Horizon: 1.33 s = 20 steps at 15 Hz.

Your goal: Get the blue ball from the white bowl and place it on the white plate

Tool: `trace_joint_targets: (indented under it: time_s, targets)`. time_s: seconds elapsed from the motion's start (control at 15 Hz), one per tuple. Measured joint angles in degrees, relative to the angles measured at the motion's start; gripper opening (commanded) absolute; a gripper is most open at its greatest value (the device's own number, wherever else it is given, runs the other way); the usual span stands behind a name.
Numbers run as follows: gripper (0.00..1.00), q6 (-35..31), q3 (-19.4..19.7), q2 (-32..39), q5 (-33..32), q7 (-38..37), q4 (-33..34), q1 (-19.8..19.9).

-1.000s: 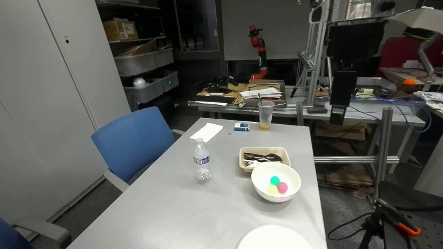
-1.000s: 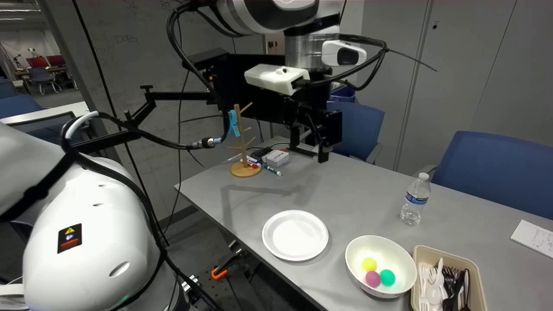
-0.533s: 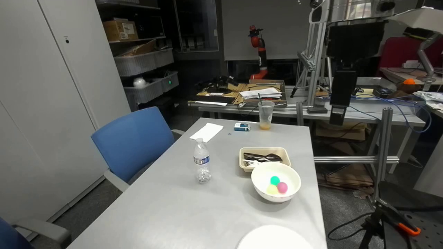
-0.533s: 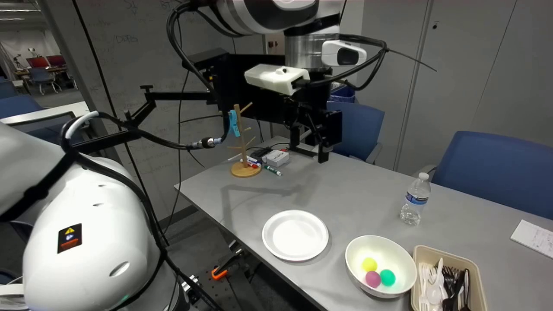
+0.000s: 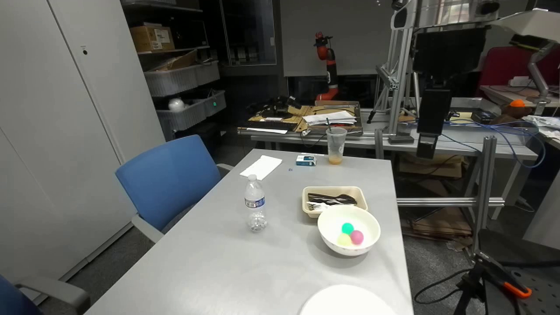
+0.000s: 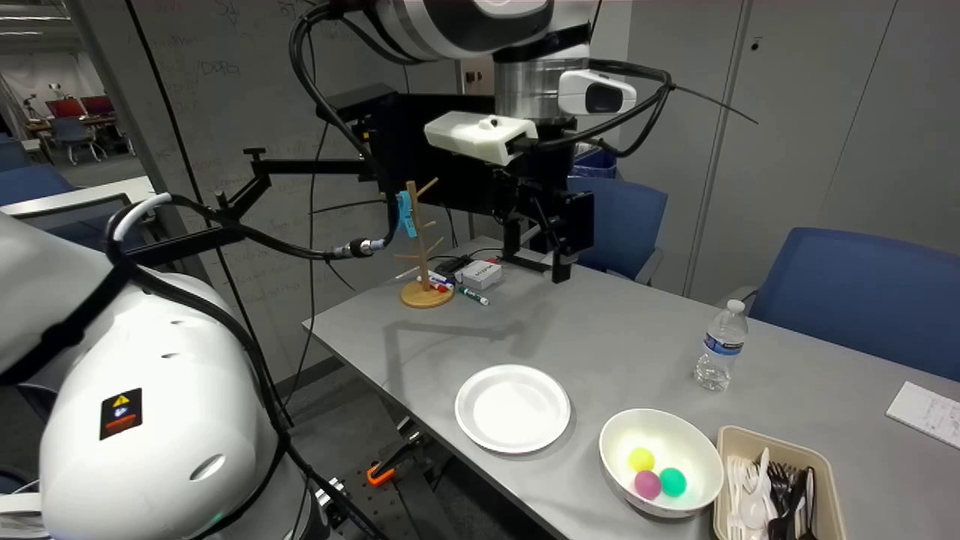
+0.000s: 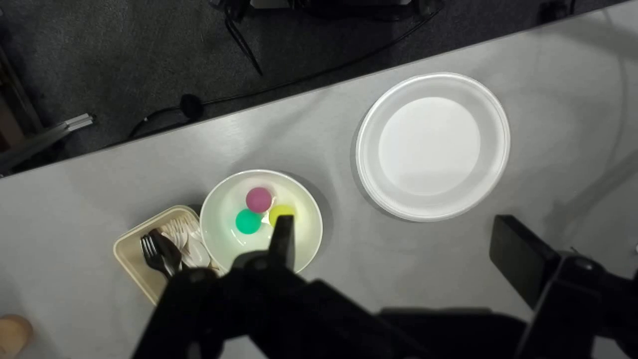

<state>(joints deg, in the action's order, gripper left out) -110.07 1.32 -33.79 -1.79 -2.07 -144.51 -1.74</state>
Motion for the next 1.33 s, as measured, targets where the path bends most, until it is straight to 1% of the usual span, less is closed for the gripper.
trace_joint_targets:
  time_s: [0.87, 1.07, 1.33]
  targets:
    - [1.0, 0.0, 0.0, 0.1, 0.0, 0.0, 0.0, 0.0]
    - [1.0, -0.4, 0.1, 1.0, 0.0, 0.0, 0.2, 0.1]
    - [1.0, -4.4, 0.9, 4.8, 0.0, 0.0, 0.8, 1.3]
